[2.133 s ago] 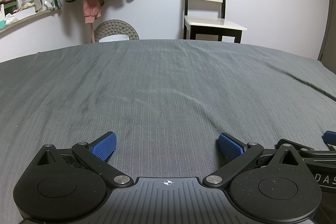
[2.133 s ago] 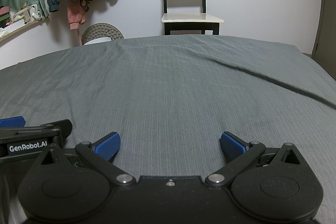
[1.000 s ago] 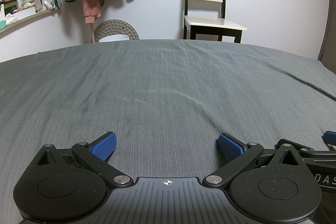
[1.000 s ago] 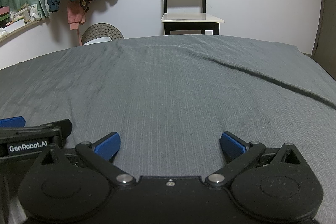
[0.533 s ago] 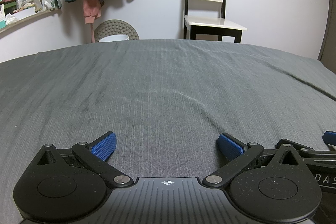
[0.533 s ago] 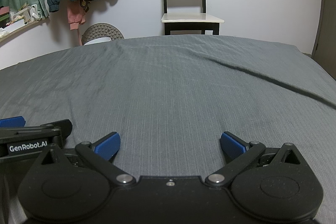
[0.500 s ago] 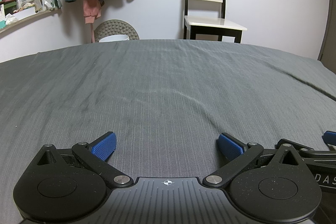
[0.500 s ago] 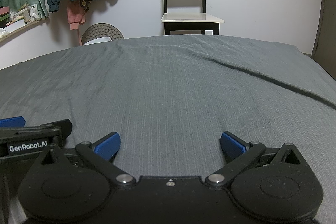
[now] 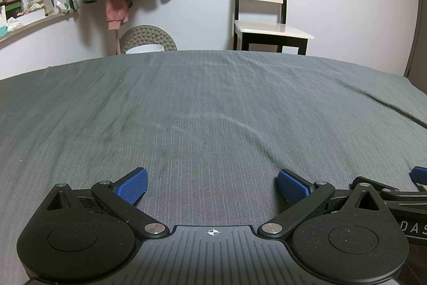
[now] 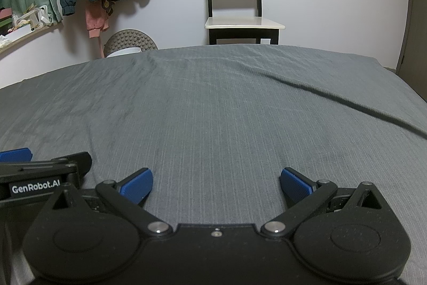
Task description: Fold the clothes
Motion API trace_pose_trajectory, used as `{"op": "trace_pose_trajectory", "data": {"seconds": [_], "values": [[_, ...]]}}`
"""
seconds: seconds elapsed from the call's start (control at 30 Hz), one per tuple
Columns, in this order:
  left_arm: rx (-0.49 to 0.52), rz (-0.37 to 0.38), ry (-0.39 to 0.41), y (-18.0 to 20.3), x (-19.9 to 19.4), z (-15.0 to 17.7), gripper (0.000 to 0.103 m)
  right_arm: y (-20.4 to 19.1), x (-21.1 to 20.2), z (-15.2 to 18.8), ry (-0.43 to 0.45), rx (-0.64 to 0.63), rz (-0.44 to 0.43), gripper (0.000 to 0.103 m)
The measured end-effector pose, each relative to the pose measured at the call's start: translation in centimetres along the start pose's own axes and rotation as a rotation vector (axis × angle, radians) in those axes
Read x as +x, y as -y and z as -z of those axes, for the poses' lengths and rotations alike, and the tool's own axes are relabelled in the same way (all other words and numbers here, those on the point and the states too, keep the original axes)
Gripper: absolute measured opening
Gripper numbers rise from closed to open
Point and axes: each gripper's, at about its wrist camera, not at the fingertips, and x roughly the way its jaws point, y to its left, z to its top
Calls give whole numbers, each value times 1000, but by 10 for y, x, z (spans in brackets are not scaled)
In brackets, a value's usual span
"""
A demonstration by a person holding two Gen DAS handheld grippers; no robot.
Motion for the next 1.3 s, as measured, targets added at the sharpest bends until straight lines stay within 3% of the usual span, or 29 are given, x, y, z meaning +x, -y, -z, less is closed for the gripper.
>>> {"op": "trace_pose_trajectory", "data": {"seconds": [1.3], "values": [[-2, -3, 3, 1, 1, 1, 103, 0, 1, -5, 1, -1, -1, 103]]}}
